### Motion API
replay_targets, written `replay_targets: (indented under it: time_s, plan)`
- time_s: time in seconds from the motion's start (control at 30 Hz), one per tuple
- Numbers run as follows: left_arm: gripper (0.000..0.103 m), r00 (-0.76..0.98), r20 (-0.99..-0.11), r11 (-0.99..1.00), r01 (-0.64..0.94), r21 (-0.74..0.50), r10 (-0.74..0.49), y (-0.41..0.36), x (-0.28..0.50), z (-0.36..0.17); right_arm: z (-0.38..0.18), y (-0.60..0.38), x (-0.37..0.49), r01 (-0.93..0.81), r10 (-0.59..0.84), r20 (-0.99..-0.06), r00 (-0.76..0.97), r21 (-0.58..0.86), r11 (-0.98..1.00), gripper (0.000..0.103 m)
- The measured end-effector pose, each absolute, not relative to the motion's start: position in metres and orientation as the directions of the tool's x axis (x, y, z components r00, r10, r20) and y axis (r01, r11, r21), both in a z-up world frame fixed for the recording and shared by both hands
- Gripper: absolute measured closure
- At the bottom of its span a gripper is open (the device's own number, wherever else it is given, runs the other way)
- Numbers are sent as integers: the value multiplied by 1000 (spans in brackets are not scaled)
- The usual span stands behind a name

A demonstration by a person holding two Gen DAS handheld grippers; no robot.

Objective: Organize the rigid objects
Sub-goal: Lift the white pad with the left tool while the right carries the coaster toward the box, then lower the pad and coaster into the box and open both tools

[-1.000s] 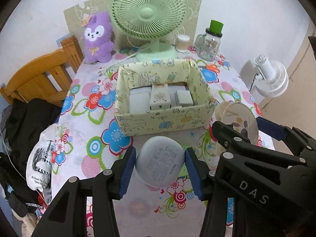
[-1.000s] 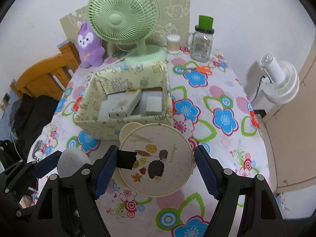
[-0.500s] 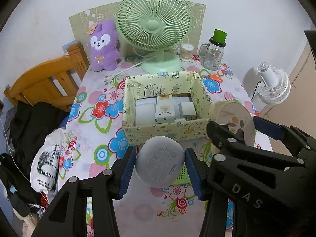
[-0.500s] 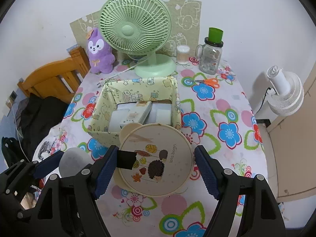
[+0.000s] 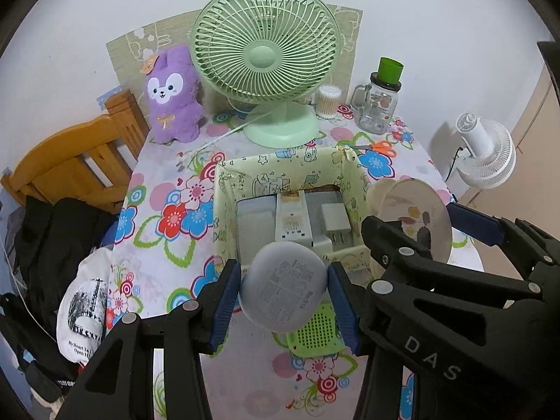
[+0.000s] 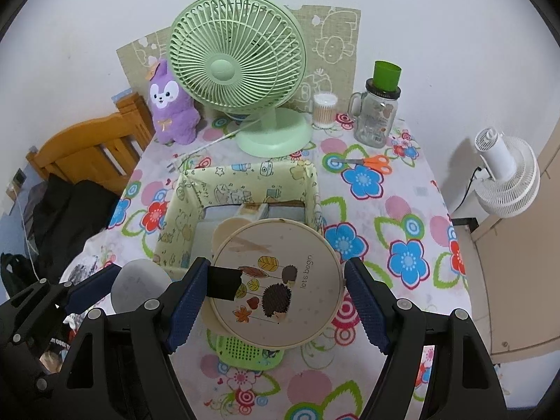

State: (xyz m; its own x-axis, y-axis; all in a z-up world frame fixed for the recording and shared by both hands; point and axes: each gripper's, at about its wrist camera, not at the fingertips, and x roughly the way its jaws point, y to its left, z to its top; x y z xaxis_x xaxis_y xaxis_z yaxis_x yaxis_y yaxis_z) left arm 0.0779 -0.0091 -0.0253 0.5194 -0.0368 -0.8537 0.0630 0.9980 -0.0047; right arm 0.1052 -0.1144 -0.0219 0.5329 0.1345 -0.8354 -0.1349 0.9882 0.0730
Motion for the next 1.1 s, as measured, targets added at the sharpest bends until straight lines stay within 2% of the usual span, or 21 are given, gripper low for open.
replay_targets:
  time_s: [1.1]
  plan:
    - [50, 485, -874, 999, 35, -14, -30, 9, 167, -71, -57, -88, 192, -170, 132, -854, 504, 52, 984, 24]
